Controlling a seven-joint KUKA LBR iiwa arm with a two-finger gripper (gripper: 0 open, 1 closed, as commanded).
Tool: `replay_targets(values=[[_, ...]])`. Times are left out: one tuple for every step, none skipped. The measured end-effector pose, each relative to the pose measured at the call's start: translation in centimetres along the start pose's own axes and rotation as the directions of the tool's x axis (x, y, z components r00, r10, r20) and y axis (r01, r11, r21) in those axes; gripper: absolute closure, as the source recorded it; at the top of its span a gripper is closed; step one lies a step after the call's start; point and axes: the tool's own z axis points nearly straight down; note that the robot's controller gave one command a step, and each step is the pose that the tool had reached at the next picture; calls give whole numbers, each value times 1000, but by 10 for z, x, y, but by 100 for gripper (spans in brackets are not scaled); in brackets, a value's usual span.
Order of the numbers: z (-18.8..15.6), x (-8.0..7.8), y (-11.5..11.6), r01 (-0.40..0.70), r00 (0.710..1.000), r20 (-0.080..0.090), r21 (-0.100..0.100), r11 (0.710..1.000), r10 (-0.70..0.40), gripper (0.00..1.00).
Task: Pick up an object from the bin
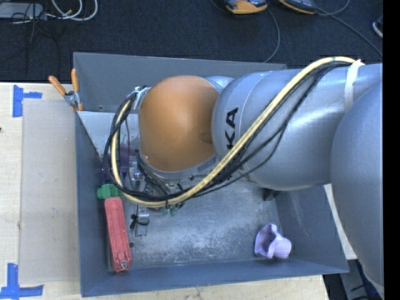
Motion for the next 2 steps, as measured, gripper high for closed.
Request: replay_targets(values=[[48,-30,2,236,972,5,-2,972,-236,0],[101,-36,1,416,909,-6,0,909,-416,0]])
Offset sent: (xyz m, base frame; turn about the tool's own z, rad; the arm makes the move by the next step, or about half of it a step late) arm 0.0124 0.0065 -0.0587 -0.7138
